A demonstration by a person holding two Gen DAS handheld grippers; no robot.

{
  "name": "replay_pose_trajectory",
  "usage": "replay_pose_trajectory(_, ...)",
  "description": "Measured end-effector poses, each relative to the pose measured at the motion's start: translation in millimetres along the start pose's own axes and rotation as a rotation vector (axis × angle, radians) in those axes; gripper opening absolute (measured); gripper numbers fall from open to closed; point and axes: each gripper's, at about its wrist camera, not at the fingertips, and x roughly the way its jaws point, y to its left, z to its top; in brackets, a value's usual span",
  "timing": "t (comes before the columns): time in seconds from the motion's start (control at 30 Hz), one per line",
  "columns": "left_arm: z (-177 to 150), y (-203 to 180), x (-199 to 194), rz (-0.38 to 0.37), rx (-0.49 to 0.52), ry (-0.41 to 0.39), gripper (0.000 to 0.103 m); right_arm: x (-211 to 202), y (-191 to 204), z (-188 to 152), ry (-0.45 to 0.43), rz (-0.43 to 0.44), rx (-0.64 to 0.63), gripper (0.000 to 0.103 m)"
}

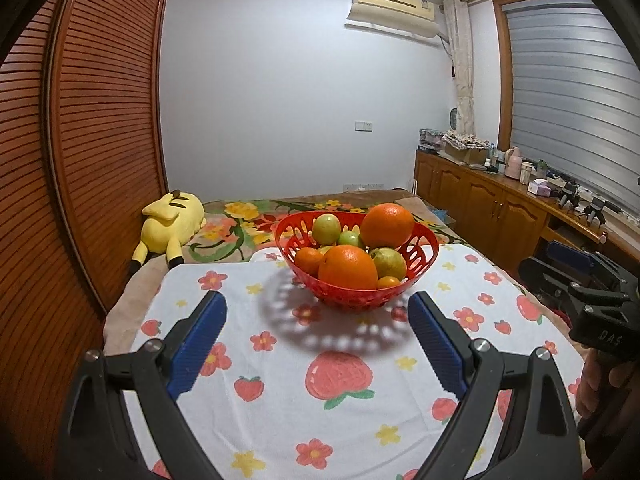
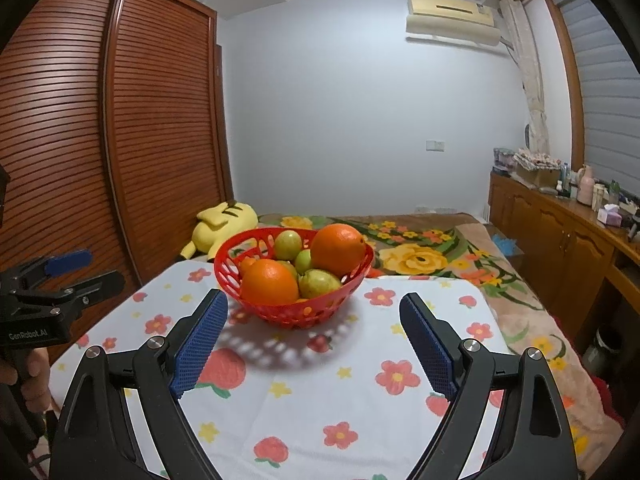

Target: Organize fruits

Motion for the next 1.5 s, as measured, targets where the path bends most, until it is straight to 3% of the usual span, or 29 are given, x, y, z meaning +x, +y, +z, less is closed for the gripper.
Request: replay_pose_trajectory(1.5, -0.5, -0.8, -6.2, 0.008, 0.011, -0.016, 0.093, 2.4, -3.4, -3.8, -0.002, -0.009, 0.011, 0.09)
